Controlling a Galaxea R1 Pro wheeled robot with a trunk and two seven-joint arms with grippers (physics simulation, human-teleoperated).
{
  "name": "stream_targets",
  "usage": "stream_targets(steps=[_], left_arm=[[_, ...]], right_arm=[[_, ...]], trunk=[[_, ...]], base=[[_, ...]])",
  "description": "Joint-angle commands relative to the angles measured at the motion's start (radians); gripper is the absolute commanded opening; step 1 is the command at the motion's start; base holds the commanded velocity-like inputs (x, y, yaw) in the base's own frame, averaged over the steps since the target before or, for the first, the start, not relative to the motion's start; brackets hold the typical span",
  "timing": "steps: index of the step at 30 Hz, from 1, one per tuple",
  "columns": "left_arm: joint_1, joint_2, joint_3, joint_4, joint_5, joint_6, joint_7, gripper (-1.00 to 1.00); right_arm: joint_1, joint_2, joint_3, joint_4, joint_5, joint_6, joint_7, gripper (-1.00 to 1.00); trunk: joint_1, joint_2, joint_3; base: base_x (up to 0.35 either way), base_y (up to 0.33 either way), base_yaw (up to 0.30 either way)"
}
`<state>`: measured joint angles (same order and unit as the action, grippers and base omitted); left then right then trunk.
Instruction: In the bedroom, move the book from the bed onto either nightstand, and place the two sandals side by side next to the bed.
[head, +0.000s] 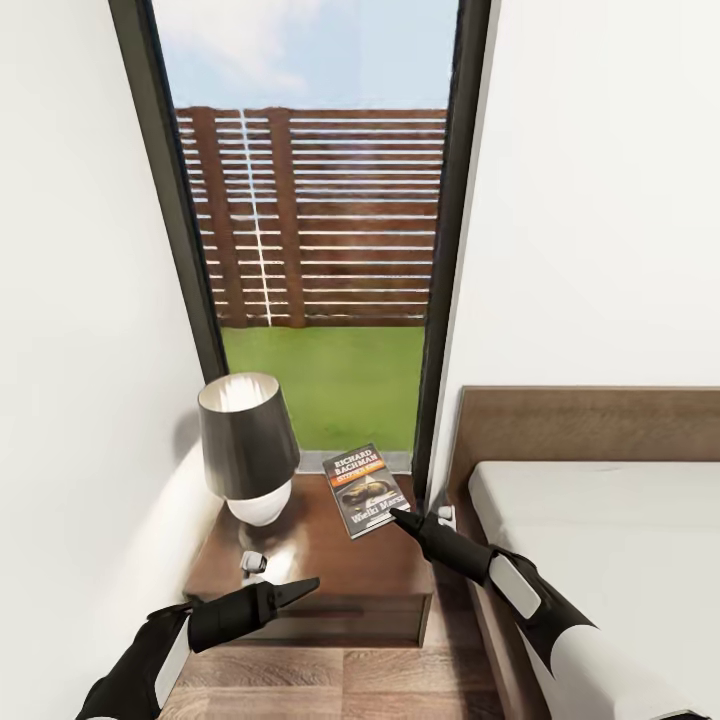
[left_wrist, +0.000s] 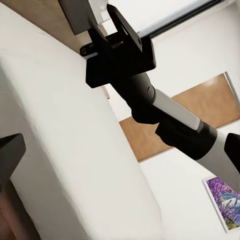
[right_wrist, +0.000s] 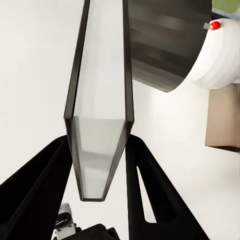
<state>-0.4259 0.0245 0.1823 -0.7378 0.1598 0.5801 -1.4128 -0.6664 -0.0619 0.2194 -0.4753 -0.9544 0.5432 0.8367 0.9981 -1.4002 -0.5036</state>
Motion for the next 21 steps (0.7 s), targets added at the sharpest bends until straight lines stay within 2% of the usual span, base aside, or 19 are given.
stream_targets(steps=[1, 21], left_arm=[[-0.001, 0.0, 0.0, 0.0, 0.001, 0.011, -0.003, 1.0], [-0.001, 0.0, 0.0, 0.0, 0.001, 0.011, -0.003, 1.0]], right_arm=[[-0.001, -0.001, 0.005, 0.0, -0.012, 0.008, -0.001, -1.0], [-0.001, -0.001, 0.005, 0.0, -0.012, 0.008, -0.001, -1.0]], trunk=[[0.004, -0.008, -0.004], [0.081, -0.148, -0.067]], base=[[0.0, 0.0, 0.0], [0.0, 0.0, 0.0]])
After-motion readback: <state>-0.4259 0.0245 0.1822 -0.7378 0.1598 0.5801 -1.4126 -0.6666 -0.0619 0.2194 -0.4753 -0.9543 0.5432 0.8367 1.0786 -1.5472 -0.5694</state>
